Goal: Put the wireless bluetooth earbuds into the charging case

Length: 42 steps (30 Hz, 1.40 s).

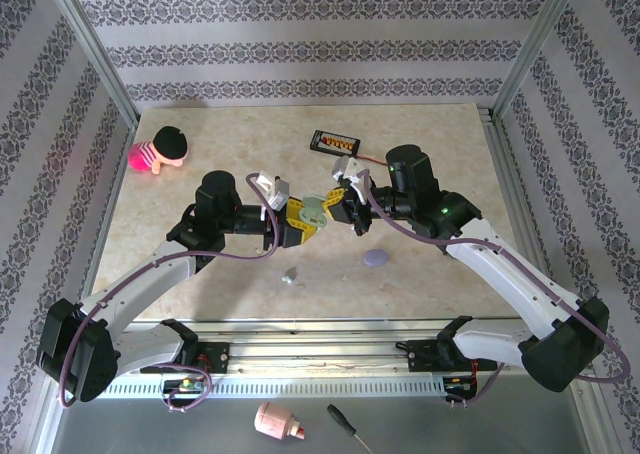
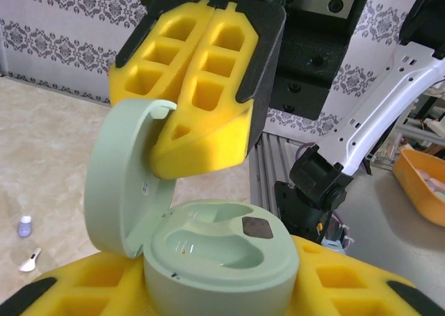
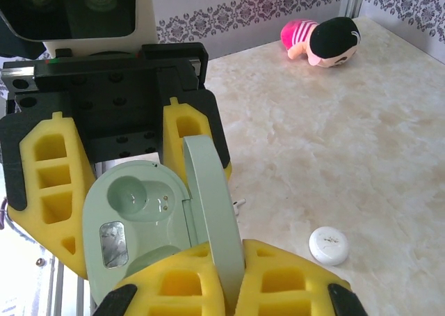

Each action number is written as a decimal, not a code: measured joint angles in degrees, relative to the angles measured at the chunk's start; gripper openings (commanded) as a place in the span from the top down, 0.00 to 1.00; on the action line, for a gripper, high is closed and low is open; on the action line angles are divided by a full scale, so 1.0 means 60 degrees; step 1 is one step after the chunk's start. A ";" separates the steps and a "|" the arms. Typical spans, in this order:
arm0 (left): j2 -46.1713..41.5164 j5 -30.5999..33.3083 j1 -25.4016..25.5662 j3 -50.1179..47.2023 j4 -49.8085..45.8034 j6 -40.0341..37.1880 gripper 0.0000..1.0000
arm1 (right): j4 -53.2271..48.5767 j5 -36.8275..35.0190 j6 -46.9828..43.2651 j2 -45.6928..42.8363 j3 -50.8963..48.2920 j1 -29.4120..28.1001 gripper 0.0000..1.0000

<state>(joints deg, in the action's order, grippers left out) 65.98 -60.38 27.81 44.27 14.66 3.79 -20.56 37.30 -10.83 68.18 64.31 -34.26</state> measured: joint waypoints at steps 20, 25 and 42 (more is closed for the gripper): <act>0.0255 0.0073 0.0000 0.0000 0.0368 0.0018 0.72 | 0.0273 0.0004 0.0313 -0.0470 -0.0259 0.0240 0.27; 0.0291 0.0277 -0.0004 -0.0029 0.0576 -0.0011 0.72 | 0.0790 0.0011 0.0769 -0.1275 -0.0860 0.0889 0.25; 0.0495 0.0940 -0.0342 -0.0769 0.2175 0.0000 0.72 | 0.2561 -0.0933 0.5858 -0.0678 -0.2787 0.3690 0.29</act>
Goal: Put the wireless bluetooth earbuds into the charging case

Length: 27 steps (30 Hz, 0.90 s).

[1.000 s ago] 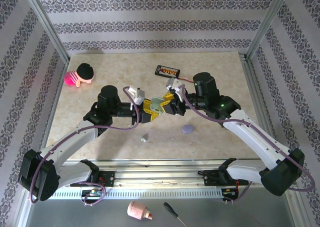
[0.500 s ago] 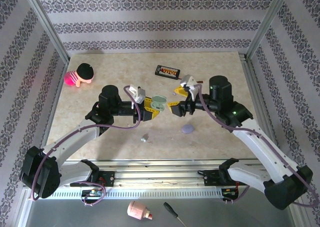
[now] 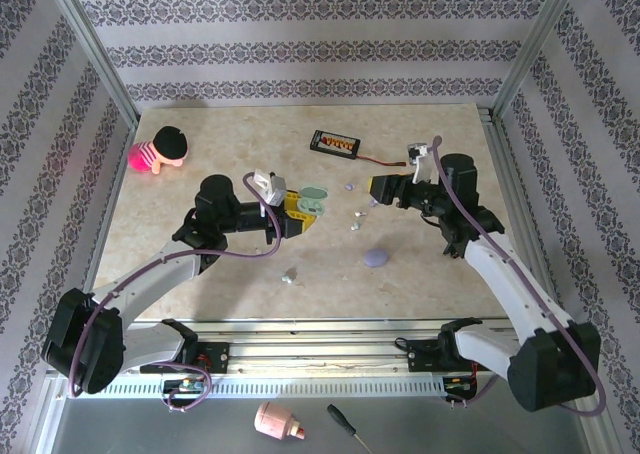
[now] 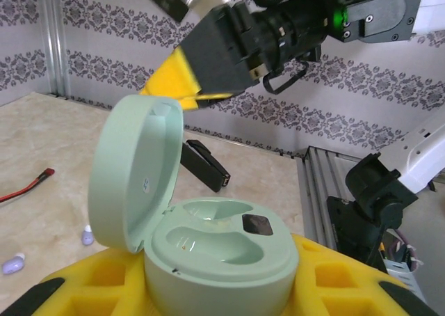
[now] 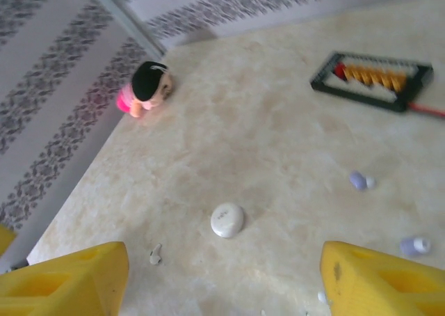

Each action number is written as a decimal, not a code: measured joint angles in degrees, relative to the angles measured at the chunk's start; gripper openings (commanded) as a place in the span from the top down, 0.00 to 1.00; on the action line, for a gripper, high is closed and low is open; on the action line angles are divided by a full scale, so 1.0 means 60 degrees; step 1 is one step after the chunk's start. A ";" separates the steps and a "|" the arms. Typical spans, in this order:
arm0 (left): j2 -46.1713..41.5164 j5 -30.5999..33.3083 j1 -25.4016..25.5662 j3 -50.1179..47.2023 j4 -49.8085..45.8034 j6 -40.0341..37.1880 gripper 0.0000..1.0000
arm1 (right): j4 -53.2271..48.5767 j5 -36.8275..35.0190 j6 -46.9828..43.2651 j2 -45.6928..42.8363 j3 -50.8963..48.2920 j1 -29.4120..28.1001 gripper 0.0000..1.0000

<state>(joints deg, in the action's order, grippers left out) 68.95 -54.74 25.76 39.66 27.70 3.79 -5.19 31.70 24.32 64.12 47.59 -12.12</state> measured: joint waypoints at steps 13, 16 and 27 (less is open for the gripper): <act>0.0565 0.0171 -0.0051 -0.0215 0.1067 0.0208 0.72 | -0.0302 -0.0681 0.2073 0.3231 -0.0087 -0.0594 0.59; 0.0561 0.0171 -0.0066 -0.0215 0.1118 0.0211 0.72 | -0.0288 -0.0729 0.2211 0.3891 -0.0087 -0.0710 0.63; 0.0423 0.0175 -0.0066 -0.0251 0.1096 0.0208 0.72 | 0.0302 -0.0703 0.2371 0.5519 0.0066 -0.0776 0.67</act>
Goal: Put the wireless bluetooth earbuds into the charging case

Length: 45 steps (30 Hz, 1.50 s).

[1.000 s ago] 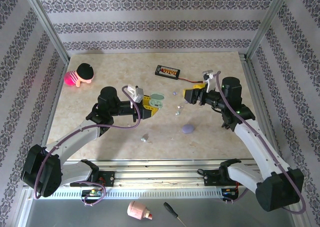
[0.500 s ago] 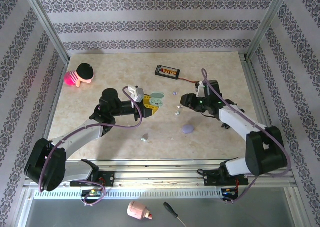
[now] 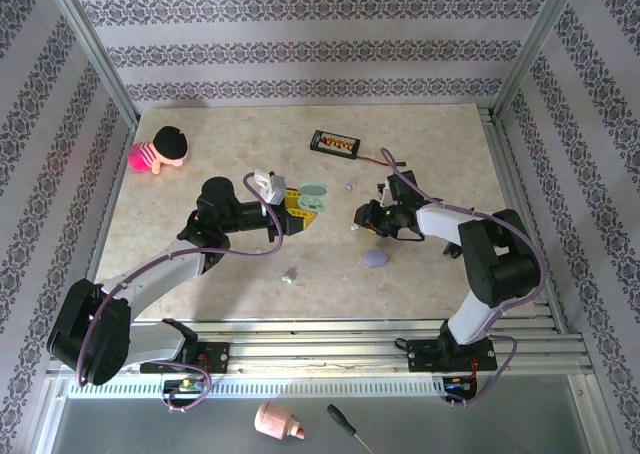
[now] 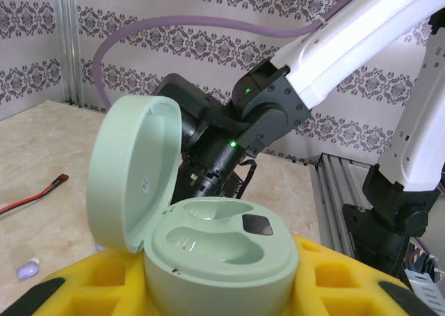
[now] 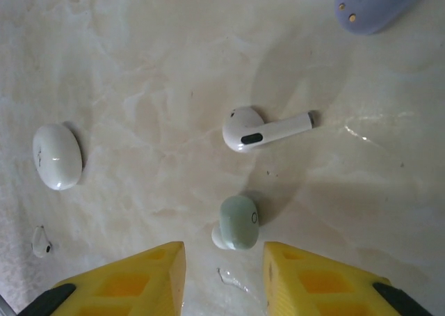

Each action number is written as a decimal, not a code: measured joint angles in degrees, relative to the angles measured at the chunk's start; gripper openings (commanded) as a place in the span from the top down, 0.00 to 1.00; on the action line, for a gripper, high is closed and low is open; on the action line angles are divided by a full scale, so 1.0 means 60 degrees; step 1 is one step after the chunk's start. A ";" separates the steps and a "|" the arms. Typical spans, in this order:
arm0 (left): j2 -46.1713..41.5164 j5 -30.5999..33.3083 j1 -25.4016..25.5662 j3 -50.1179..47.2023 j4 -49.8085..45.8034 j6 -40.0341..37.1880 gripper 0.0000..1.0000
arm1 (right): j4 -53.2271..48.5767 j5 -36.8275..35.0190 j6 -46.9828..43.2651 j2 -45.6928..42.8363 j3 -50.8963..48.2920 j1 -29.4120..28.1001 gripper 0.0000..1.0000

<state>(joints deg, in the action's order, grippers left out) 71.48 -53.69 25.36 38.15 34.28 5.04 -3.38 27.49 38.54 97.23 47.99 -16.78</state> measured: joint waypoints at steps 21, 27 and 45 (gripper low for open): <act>-0.0160 0.0000 0.0000 0.0000 -0.0080 0.0004 0.72 | 0.0648 0.0448 0.0029 0.0790 0.0175 0.0000 0.68; -0.0182 0.0000 0.0000 0.0000 -0.0098 0.0000 0.72 | 0.0922 0.0688 0.0120 0.0874 0.0171 0.0000 0.71; -0.0328 0.0000 0.0000 -0.0025 -0.0142 0.0004 0.72 | 0.1359 0.0940 0.0346 0.1188 0.0189 0.0011 0.74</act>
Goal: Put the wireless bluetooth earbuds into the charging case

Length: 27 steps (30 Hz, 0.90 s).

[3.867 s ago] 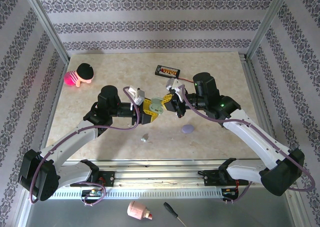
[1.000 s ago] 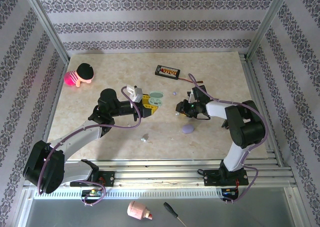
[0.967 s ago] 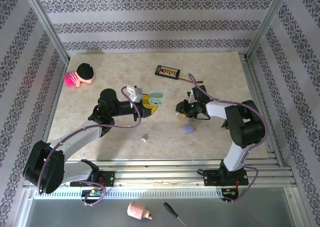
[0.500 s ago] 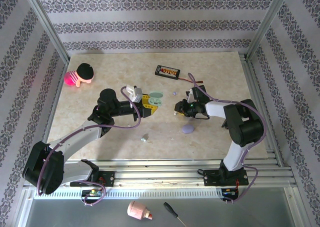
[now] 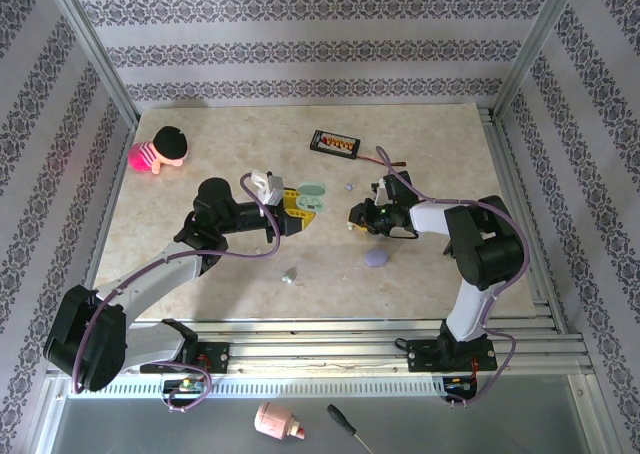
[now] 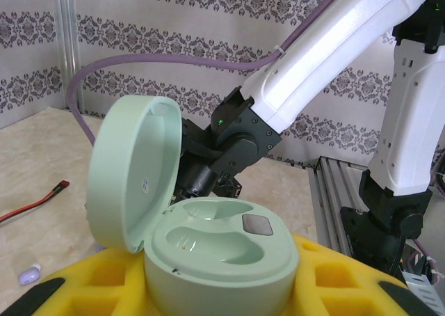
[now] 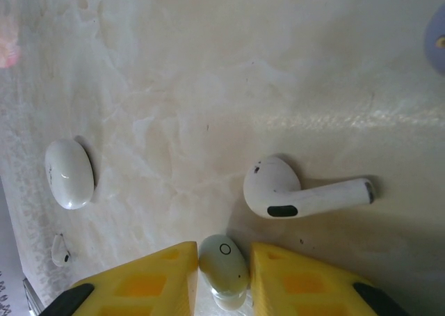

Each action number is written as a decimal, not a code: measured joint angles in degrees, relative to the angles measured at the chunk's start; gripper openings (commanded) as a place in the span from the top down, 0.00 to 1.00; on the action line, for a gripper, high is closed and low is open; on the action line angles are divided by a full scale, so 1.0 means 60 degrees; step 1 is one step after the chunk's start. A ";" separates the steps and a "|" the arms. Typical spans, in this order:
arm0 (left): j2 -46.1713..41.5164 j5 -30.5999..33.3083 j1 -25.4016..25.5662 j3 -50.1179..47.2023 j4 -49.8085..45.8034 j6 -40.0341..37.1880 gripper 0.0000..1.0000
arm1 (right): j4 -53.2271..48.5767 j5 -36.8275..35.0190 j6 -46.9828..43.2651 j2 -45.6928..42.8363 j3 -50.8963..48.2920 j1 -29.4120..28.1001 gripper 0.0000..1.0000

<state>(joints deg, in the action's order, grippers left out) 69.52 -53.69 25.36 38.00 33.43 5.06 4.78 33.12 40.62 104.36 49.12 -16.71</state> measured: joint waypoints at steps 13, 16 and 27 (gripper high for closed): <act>-0.0029 0.0004 0.0000 -0.0109 -0.0055 0.0000 0.73 | -0.0284 0.0073 -0.0262 0.0146 0.0237 -0.0033 0.84; -0.0033 0.0004 0.0000 -0.0109 -0.0080 0.0000 0.72 | -0.0280 0.0036 -0.0328 0.0157 0.0277 -0.0138 0.85; -0.0044 0.0219 0.0000 -0.0189 -0.0084 -0.0007 0.72 | -0.1031 -0.1534 -0.0331 -0.1111 -0.0164 -0.0441 0.87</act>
<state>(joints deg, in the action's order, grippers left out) 69.25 -52.38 25.36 36.86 32.93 5.02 -1.41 23.92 38.63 97.69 48.14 -19.35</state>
